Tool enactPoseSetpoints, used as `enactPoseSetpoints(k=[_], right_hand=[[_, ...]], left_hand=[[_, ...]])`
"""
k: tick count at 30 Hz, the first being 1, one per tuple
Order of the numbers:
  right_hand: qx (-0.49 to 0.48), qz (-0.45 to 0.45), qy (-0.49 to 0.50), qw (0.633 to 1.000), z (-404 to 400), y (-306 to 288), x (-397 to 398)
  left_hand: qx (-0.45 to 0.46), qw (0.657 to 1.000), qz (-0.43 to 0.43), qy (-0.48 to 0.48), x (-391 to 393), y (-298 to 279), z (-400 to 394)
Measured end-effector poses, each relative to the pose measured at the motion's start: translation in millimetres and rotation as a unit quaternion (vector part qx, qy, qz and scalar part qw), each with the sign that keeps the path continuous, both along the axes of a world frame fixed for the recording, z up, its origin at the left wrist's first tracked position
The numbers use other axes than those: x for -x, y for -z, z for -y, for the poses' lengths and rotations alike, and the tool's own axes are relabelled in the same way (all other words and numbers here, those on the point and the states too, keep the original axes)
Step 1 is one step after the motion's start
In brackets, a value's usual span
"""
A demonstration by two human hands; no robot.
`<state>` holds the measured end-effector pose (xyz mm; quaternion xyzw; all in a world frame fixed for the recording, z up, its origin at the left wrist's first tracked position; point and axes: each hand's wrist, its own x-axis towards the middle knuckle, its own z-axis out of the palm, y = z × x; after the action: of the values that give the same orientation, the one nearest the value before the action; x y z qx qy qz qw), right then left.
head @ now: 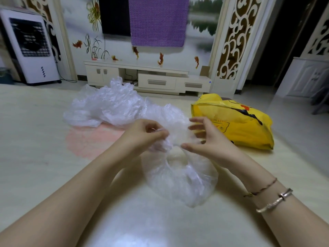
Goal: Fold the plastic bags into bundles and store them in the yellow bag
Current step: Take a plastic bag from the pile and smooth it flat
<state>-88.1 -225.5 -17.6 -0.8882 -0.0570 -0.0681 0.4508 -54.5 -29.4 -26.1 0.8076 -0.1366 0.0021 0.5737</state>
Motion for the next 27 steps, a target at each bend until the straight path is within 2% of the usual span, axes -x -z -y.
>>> enactPoseSetpoints(k=[3, 5, 7, 8, 9, 11, 12, 14, 15, 17, 19, 21, 23, 27], right_hand=[[0.076, -0.087, 0.029, 0.993, 9, 3, -3], [0.043, -0.094, 0.04, 0.994, 14, 6, -7], [-0.015, -0.086, 0.067, 0.994, 17, 5, -11], [-0.018, -0.082, 0.079, 0.993, 18, 6, -14], [-0.001, -0.081, 0.089, 0.993, 19, 7, -16], [0.062, -0.086, 0.091, 0.99, 21, 10, -22], [0.089, -0.084, 0.089, 0.988, 22, 12, -24], [0.124, -0.039, 0.091, 0.987, 25, 13, -23], [0.136, 0.014, 0.084, 0.987, 24, 11, -19], [0.148, 0.124, 0.025, 0.981, 20, 8, -7], [0.204, 0.137, -0.063, 0.967, 12, 10, 3], [0.293, 0.038, -0.125, 0.947, 6, 19, 7], [0.382, -0.076, -0.142, 0.91, 9, 24, 7], [0.434, -0.152, -0.137, 0.877, 23, 18, 7]], left_hand=[[0.095, 0.992, -0.01, -0.088, -1, 0, -3], [0.134, 0.981, -0.021, -0.14, 0, 1, -6], [0.1, 0.977, -0.02, -0.189, 7, 0, -8], [0.026, 0.978, -0.001, -0.208, 8, 1, -12], [-0.086, 0.973, 0.024, -0.213, 8, 4, -16], [-0.305, 0.929, 0.051, -0.201, 12, 7, -20], [-0.379, 0.902, 0.055, -0.2, 14, 7, -22], [-0.432, 0.873, 0.1, -0.205, 15, 6, -22], [-0.405, 0.88, 0.152, -0.197, 14, 5, -23], [-0.299, 0.916, 0.244, -0.112, 12, 3, -23], [-0.287, 0.922, 0.259, 0.01, 10, 7, -20], [-0.357, 0.904, 0.211, 0.102, 12, 16, -16], [-0.443, 0.874, 0.14, 0.144, 10, 24, -19], [-0.527, 0.833, 0.066, 0.154, 6, 25, -28]])
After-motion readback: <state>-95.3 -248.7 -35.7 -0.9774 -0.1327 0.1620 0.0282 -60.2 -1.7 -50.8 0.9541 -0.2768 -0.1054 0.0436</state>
